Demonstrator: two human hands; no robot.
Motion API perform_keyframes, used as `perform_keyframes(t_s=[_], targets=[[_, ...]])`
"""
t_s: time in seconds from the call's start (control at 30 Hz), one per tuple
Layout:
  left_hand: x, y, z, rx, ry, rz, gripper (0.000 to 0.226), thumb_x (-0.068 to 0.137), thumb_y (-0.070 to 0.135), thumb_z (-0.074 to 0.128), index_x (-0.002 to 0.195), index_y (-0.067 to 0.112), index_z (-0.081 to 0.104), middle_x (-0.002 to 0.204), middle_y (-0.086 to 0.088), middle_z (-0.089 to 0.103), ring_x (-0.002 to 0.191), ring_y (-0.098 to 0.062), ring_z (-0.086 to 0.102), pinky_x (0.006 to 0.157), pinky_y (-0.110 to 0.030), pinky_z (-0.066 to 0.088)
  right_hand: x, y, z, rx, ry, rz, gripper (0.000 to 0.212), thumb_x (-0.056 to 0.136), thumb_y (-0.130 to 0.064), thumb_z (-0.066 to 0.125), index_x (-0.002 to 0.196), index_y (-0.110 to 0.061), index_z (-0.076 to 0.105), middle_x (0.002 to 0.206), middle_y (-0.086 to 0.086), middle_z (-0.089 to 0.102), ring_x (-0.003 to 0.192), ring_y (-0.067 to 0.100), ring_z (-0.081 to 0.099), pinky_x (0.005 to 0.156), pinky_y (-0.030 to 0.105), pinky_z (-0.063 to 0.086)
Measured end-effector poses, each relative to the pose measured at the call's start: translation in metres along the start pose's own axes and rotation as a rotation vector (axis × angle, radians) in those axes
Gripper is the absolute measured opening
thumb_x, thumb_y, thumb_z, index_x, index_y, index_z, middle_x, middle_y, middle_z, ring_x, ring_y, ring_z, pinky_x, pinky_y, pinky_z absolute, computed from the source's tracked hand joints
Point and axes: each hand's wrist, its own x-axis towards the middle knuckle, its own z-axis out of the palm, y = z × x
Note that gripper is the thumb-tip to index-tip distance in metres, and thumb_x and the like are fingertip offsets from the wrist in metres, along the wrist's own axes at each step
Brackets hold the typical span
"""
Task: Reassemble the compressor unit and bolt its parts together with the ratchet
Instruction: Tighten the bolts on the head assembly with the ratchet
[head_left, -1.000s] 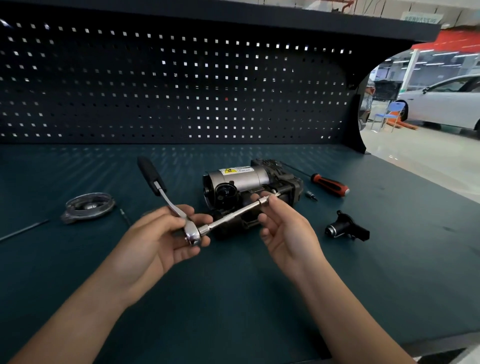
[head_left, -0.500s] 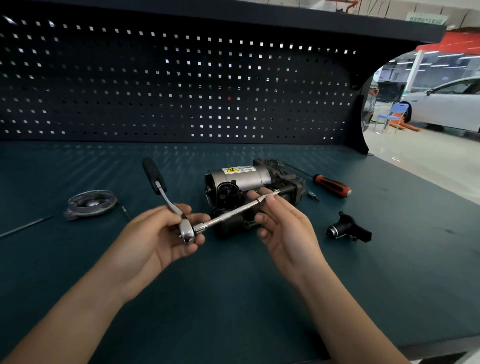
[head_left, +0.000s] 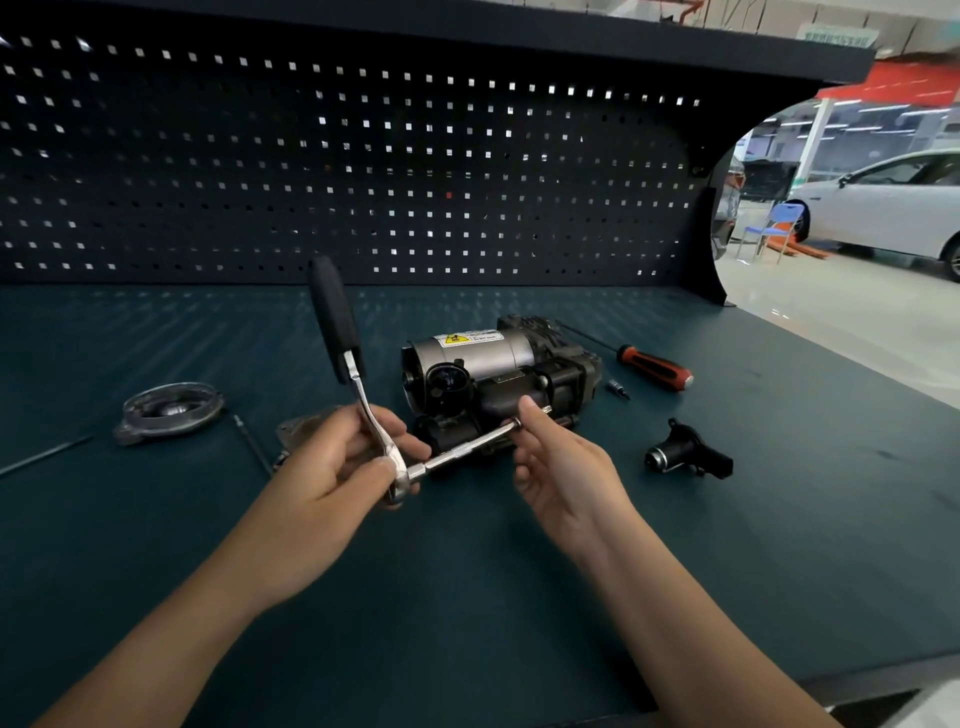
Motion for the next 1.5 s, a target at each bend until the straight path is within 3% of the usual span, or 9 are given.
perform_keyframes(t_s=[0.3, 0.57, 0.73, 0.87, 1.1, 1.17, 1.27, 1.37, 1.5], targets=[[-0.003, 0.001, -0.007, -0.187, -0.009, -0.033, 0.036, 0.075, 0.022, 0.05, 0.11, 0.023, 0.06, 0.101, 0.006, 0.072, 0.086, -0.017, 0.07, 0.065, -0.018, 0.054, 0.001, -0.003, 0.001, 0.147, -0.063, 0.057, 0.008, 0.082, -0.011, 0.068, 0.084, -0.004, 0.065, 0.061, 0.0, 0.069, 0.05, 0.007, 0.064, 0.048, 0.014, 0.05], [-0.001, 0.006, 0.005, -0.394, 0.154, -0.16, 0.038, 0.095, -0.004, 0.034, 0.09, 0.011, 0.069, 0.084, -0.007, 0.074, 0.055, -0.018, 0.065, 0.048, -0.021, 0.052, -0.006, -0.001, 0.006, 0.218, -0.14, 0.1, 0.009, 0.086, -0.009, 0.061, 0.079, -0.004, 0.064, 0.065, 0.006, 0.07, 0.054, 0.01, 0.067, 0.048, 0.016, 0.051], [-0.004, 0.007, 0.003, -0.598, -0.004, -0.215, 0.031, 0.085, 0.021, 0.043, 0.103, 0.015, 0.068, 0.103, -0.008, 0.071, 0.069, -0.013, 0.064, 0.053, -0.026, 0.054, -0.007, -0.003, 0.008, 0.28, -0.116, 0.081, 0.009, 0.088, -0.008, 0.06, 0.08, -0.005, 0.063, 0.067, 0.007, 0.07, 0.055, 0.01, 0.067, 0.05, 0.016, 0.053], [-0.001, 0.011, 0.013, -0.342, 0.147, -0.179, 0.03, 0.086, 0.033, 0.046, 0.077, 0.02, 0.07, 0.095, -0.004, 0.072, 0.058, -0.009, 0.059, 0.047, -0.019, 0.048, -0.005, -0.002, 0.005, 0.291, -0.172, 0.019, 0.011, 0.091, -0.008, 0.055, 0.083, -0.007, 0.062, 0.072, 0.005, 0.072, 0.061, 0.009, 0.069, 0.053, 0.017, 0.053], [0.017, 0.022, 0.012, -0.894, 0.317, -0.599, 0.03, 0.099, 0.024, 0.038, 0.077, 0.008, 0.05, 0.09, -0.012, 0.059, 0.031, -0.004, 0.039, 0.027, -0.01, 0.03, -0.008, -0.008, 0.006, 0.295, -0.403, -0.141, 0.024, 0.077, -0.02, 0.059, 0.099, -0.013, 0.064, 0.092, -0.001, 0.073, 0.085, 0.008, 0.07, 0.066, 0.019, 0.055], [0.014, 0.016, 0.016, -0.71, 0.277, -0.533, 0.025, 0.098, 0.021, 0.041, 0.08, 0.008, 0.051, 0.079, -0.01, 0.062, 0.035, -0.005, 0.045, 0.03, -0.013, 0.036, -0.007, -0.007, 0.006, 0.246, -0.36, -0.109, 0.018, 0.086, -0.021, 0.056, 0.099, -0.011, 0.064, 0.092, 0.001, 0.074, 0.084, 0.009, 0.07, 0.063, 0.019, 0.055], [0.003, 0.007, 0.02, -0.191, 0.22, -0.108, 0.017, 0.098, 0.016, 0.04, 0.085, 0.013, 0.051, 0.085, 0.002, 0.073, 0.051, -0.007, 0.058, 0.046, -0.017, 0.048, -0.007, -0.002, 0.01, 0.087, -0.232, -0.04, 0.022, 0.09, -0.027, 0.057, 0.091, -0.006, 0.062, 0.081, 0.005, 0.074, 0.07, 0.009, 0.071, 0.053, 0.016, 0.052], [-0.005, -0.001, 0.015, 0.305, 0.102, 0.266, 0.011, 0.09, 0.038, 0.04, 0.09, 0.043, 0.05, 0.094, 0.012, 0.066, 0.064, -0.01, 0.062, 0.058, -0.02, 0.05, -0.005, -0.002, 0.012, -0.061, -0.138, -0.002, 0.03, 0.09, -0.034, 0.058, 0.083, -0.005, 0.06, 0.068, 0.005, 0.072, 0.049, 0.008, 0.063, 0.043, 0.016, 0.046], [-0.009, -0.003, 0.021, 0.343, 0.115, 0.237, 0.013, 0.09, 0.04, 0.039, 0.09, 0.044, 0.051, 0.089, 0.006, 0.066, 0.062, -0.012, 0.062, 0.056, -0.025, 0.05, 0.001, -0.012, 0.011, -0.185, -0.151, 0.05, 0.035, 0.094, -0.034, 0.052, 0.078, -0.004, 0.058, 0.057, 0.005, 0.068, 0.034, 0.005, 0.051, 0.034, 0.014, 0.039]])
